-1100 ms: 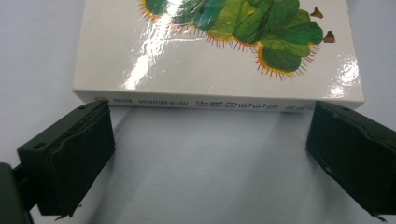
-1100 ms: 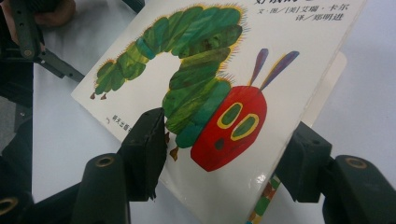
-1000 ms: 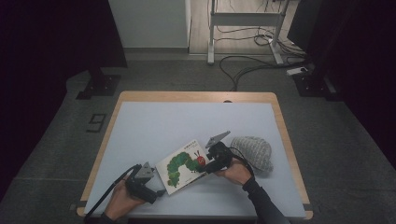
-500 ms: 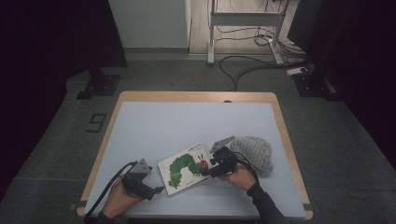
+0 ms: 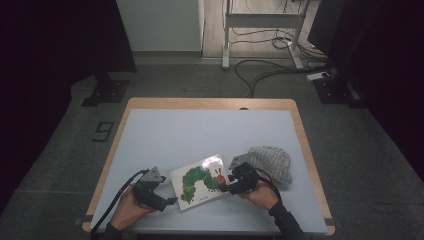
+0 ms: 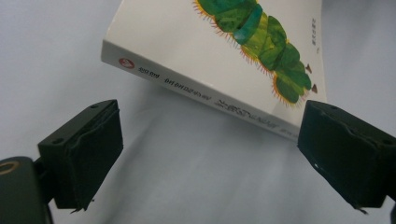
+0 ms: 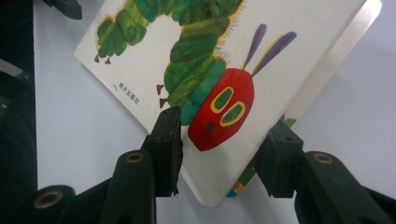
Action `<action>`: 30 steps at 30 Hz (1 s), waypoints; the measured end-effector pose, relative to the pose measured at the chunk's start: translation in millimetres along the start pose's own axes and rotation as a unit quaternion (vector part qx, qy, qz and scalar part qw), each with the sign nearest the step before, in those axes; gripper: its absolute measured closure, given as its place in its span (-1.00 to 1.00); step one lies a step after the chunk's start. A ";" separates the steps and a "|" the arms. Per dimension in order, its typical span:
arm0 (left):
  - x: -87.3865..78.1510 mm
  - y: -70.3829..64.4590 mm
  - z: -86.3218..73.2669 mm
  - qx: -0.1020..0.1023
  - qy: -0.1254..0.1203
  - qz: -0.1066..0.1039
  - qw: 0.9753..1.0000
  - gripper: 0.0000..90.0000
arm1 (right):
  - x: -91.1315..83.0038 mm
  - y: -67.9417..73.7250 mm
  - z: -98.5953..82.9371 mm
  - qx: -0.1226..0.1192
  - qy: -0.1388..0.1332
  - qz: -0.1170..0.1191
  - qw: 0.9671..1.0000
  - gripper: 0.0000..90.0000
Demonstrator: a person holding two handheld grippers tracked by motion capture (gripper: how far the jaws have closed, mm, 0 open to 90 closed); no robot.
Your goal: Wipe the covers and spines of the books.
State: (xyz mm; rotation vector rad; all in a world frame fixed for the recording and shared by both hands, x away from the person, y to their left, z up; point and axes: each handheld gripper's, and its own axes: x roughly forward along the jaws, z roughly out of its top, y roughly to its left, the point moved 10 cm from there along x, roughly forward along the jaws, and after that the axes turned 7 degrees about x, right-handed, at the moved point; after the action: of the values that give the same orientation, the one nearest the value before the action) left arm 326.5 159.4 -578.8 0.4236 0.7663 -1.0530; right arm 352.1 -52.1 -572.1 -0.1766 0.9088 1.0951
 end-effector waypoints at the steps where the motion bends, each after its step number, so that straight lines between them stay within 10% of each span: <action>1: 0.8 -0.2 0.6 0.001 0.000 -0.002 1.000 -0.83 | -0.6 0.5 -0.8 0.001 -0.002 0.001 1.000 0.21; 14: 14.2 -9.6 15.0 0.010 -0.006 -0.037 0.999 -0.62 | -3.3 2.0 -4.5 0.004 -0.017 0.007 1.000 0.22; 26: 10.0 -9.8 20.1 0.020 -0.003 -0.026 0.999 -0.49 | -9.2 -8.0 2.6 -0.003 -0.030 -0.028 0.999 -0.29; 30: 9.1 -9.6 20.8 0.018 -0.003 -0.029 0.999 -0.46 | -5.0 -15.4 8.8 0.029 -0.033 -0.020 0.999 -0.36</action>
State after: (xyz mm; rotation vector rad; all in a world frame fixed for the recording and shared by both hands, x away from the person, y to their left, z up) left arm 327.9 136.0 -571.1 0.4310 0.7598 -1.1225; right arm 368.9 -58.3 -567.5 -0.1094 0.8733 1.0311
